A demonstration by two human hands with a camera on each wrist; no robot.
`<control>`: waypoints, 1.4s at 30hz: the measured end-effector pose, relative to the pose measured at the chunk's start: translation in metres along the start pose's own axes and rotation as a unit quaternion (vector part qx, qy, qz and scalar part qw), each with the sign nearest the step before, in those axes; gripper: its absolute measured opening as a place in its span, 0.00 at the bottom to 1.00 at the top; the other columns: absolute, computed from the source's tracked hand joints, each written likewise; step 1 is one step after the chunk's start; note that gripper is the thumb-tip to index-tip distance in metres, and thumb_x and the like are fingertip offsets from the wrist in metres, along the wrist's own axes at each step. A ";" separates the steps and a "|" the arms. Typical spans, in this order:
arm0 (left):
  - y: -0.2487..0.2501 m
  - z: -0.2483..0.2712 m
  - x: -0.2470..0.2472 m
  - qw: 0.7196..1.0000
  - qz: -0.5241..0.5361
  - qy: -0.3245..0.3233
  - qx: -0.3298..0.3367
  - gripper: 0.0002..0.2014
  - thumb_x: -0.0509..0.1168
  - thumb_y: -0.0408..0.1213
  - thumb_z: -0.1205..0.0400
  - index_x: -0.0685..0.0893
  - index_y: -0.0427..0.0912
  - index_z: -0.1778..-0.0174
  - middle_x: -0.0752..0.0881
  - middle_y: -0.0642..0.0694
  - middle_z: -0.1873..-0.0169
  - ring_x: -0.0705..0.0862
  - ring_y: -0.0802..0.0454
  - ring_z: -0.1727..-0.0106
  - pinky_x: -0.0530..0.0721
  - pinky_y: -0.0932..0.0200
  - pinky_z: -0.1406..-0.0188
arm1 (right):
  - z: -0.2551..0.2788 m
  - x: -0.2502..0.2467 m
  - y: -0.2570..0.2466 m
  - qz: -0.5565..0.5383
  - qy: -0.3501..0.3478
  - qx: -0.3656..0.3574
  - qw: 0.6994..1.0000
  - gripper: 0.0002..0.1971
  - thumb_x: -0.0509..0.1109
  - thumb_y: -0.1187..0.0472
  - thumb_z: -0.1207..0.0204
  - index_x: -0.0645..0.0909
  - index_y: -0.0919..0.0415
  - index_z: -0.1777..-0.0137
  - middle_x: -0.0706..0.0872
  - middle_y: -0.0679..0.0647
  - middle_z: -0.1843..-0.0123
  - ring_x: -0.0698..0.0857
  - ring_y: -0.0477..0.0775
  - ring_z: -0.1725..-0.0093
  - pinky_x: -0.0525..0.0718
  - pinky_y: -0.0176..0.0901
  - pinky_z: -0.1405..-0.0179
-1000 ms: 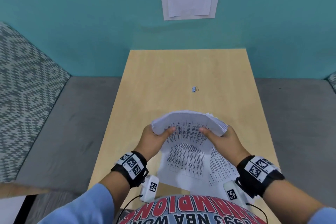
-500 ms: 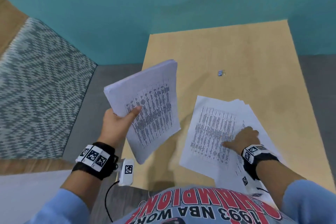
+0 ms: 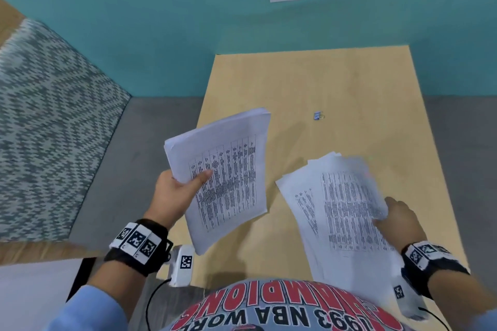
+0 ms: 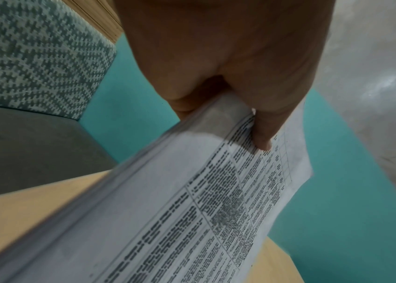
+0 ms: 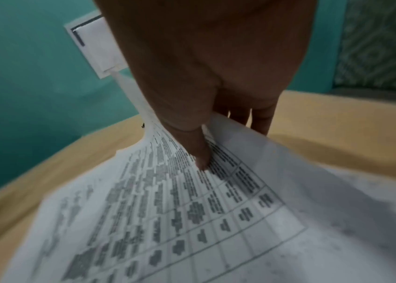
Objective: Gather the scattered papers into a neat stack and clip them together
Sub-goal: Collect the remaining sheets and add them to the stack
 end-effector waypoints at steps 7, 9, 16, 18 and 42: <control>0.009 0.016 0.027 0.999 -0.023 -0.035 -0.003 0.13 0.81 0.47 0.20 0.94 0.41 0.50 0.96 0.35 0.50 0.95 0.34 0.45 0.92 0.28 0.41 | 0.001 0.013 0.002 0.001 -0.017 0.035 0.999 0.55 0.93 0.41 0.46 0.71 0.70 0.26 0.80 0.69 0.32 0.81 0.71 0.33 0.87 0.63 0.37; 0.011 0.019 0.028 0.999 -0.031 -0.040 -0.006 0.16 0.81 0.50 0.21 0.93 0.39 0.49 0.95 0.33 0.50 0.95 0.33 0.45 0.91 0.26 0.41 | 0.000 0.020 -0.007 -0.051 -0.040 0.026 0.998 0.48 0.93 0.48 0.43 0.73 0.70 0.31 0.86 0.68 0.38 0.87 0.69 0.39 0.89 0.60 0.42; 0.012 0.036 0.021 0.999 -0.032 -0.032 0.004 0.29 0.80 0.63 0.26 0.91 0.37 0.49 0.94 0.28 0.51 0.94 0.28 0.48 0.91 0.24 0.43 | 0.002 0.012 -0.014 -0.067 -0.025 -0.003 0.997 0.20 0.80 0.68 0.30 0.74 0.66 0.44 0.85 0.61 0.56 0.86 0.60 0.61 0.86 0.48 0.66; 0.007 0.040 0.017 0.999 -0.037 -0.029 -0.003 0.33 0.79 0.67 0.29 0.91 0.37 0.48 0.95 0.32 0.54 0.95 0.31 0.52 0.91 0.24 0.43 | 0.007 0.015 -0.011 -0.093 -0.041 0.007 0.995 0.25 0.80 0.71 0.30 0.69 0.65 0.40 0.84 0.60 0.59 0.86 0.59 0.64 0.81 0.43 0.74; -0.013 0.070 -0.010 0.998 -0.039 0.030 -0.030 0.12 0.80 0.45 0.18 0.93 0.38 0.53 0.95 0.33 0.57 0.94 0.34 0.58 0.93 0.33 0.50 | 0.043 0.014 -0.011 -0.179 -0.042 -0.043 0.982 0.15 0.81 0.67 0.25 0.79 0.64 0.43 0.87 0.61 0.56 0.86 0.61 0.61 0.80 0.45 0.67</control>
Point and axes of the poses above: each hand's wrist, its own z-axis away from the middle knuckle, its own x-axis out of the palm, y = z × x, the point moved 8 cm from there along -z, towards the middle knuckle
